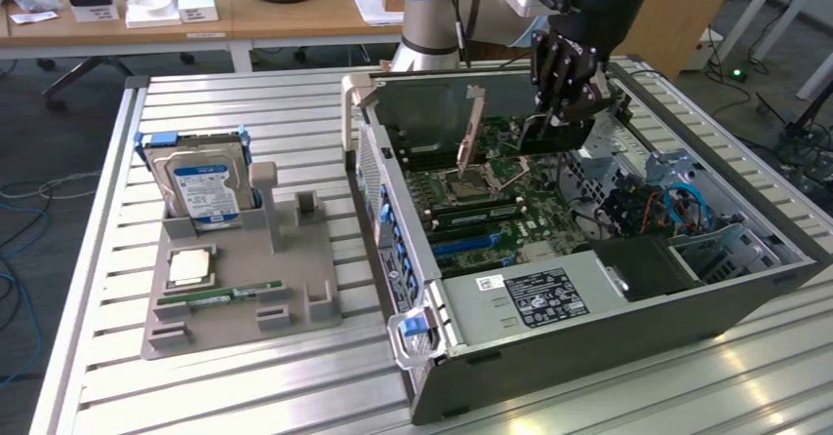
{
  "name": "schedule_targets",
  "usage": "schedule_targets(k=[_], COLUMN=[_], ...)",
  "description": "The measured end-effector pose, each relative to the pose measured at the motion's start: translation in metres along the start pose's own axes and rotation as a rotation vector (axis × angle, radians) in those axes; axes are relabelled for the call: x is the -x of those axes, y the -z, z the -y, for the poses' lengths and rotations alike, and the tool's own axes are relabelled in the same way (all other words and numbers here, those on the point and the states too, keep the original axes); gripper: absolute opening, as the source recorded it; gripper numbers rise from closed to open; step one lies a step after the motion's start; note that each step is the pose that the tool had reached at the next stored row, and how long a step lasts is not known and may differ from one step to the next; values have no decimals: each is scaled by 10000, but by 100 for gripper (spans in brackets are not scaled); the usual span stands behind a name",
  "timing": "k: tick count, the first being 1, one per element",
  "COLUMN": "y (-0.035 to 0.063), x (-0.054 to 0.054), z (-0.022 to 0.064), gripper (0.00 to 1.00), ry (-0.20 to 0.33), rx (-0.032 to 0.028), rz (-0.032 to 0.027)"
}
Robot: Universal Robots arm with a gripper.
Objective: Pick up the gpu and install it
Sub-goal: 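Insert the gpu into the slot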
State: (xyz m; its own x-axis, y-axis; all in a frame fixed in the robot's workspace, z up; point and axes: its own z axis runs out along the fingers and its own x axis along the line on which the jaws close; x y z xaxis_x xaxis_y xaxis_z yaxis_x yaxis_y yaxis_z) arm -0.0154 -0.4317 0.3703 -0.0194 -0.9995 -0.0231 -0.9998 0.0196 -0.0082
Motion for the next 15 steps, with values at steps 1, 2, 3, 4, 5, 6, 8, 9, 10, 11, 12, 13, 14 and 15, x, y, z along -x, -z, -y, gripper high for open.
schedule_targets(k=[1, 2, 3, 4, 5, 6, 8, 9, 10, 11, 12, 13, 14, 15], y=[-15, -26, -34, -40, -44, -49, -58, -63, -66, -68, -69, -74, -81, -88], x=[0, -1, -1, -1, -1, -2, -2, -3, -3, -3, -3, -3, -4, -4], z=[0, -1, -1, -3, -8, -14, -34, -45, -55, -65, -70, -75, -83, -91], gripper=[26, 26, 26, 26, 26, 26, 26, 26, 26, 26, 26, 26, 26, 26], ry=[0, 0, 0, -1, -3, -2, -1, 0, 2, 3, 2, 3, 5, 12], rx=[0, 1, 1, 1, 1, 0, 1, 1, 1, 1, 2, 0, 0, 0], rz=[-1, -2, -2, -3, -3, -2, -2, -2, -2, -4, -5, -2, 1, 1])
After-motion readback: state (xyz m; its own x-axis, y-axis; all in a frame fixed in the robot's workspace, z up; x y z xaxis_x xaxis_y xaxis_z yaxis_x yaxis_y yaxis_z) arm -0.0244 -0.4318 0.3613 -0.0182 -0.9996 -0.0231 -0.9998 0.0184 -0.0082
